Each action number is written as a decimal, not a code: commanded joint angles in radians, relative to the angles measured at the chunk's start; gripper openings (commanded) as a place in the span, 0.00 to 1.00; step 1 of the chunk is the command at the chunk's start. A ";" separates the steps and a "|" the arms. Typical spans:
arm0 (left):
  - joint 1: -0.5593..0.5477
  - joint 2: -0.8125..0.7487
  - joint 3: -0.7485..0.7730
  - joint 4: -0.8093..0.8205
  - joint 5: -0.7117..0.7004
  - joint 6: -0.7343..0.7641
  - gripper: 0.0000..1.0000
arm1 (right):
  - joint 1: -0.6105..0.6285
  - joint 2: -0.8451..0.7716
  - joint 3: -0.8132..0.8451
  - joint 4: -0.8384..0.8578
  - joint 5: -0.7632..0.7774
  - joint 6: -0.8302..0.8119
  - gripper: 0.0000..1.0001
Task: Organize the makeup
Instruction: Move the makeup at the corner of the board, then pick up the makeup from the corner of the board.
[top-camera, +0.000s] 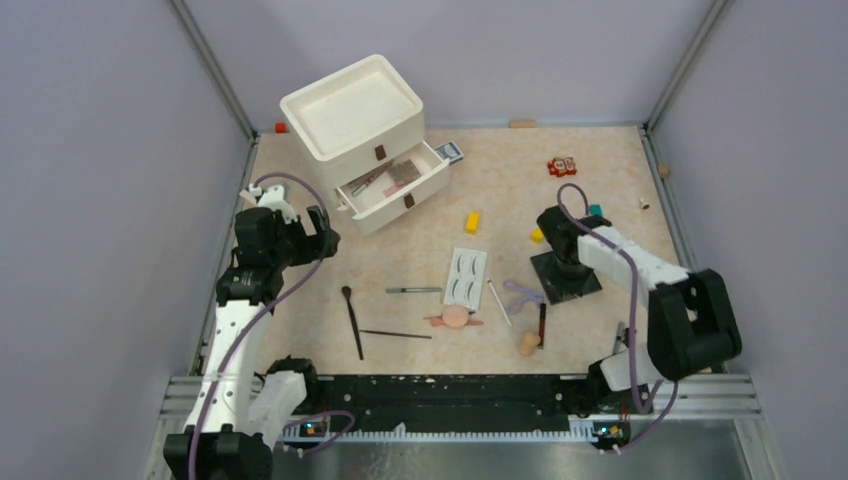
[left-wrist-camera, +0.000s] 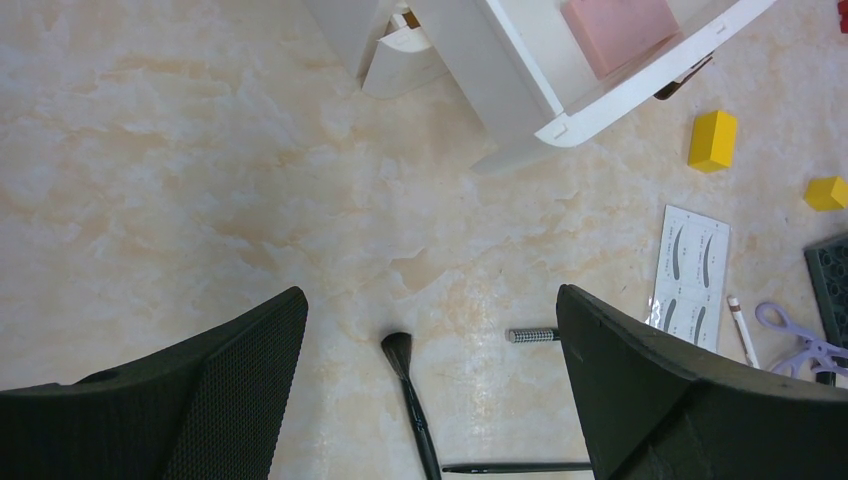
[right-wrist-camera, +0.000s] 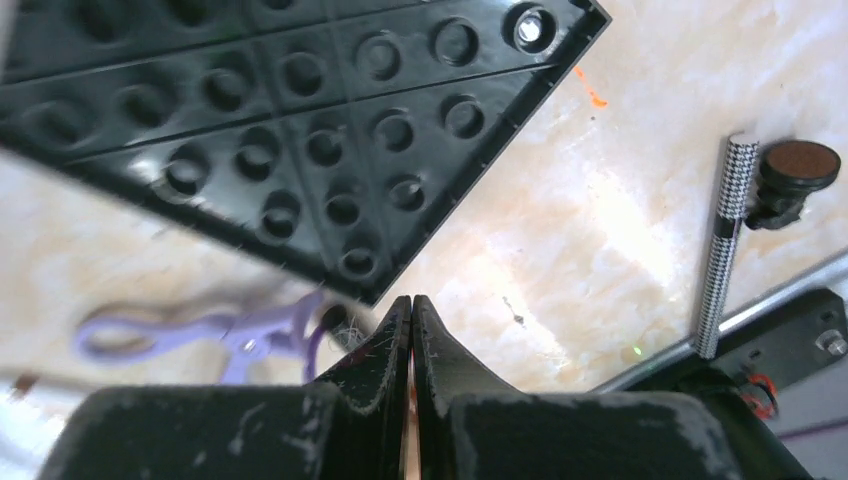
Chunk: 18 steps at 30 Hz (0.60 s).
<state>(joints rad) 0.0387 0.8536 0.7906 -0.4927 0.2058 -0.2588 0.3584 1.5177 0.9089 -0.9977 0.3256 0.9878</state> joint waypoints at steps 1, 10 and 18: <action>0.005 -0.009 0.005 0.038 0.022 0.009 0.99 | 0.015 -0.255 -0.074 0.119 -0.044 -0.080 0.00; 0.007 -0.014 0.011 0.032 0.016 0.010 0.99 | 0.015 -0.541 -0.228 0.204 -0.216 -0.110 0.22; 0.008 -0.010 0.010 0.036 0.026 0.010 0.99 | 0.015 -0.440 -0.251 0.206 -0.254 -0.166 0.24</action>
<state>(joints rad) 0.0414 0.8516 0.7906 -0.4919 0.2241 -0.2584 0.3637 1.0378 0.6739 -0.8074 0.1051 0.8589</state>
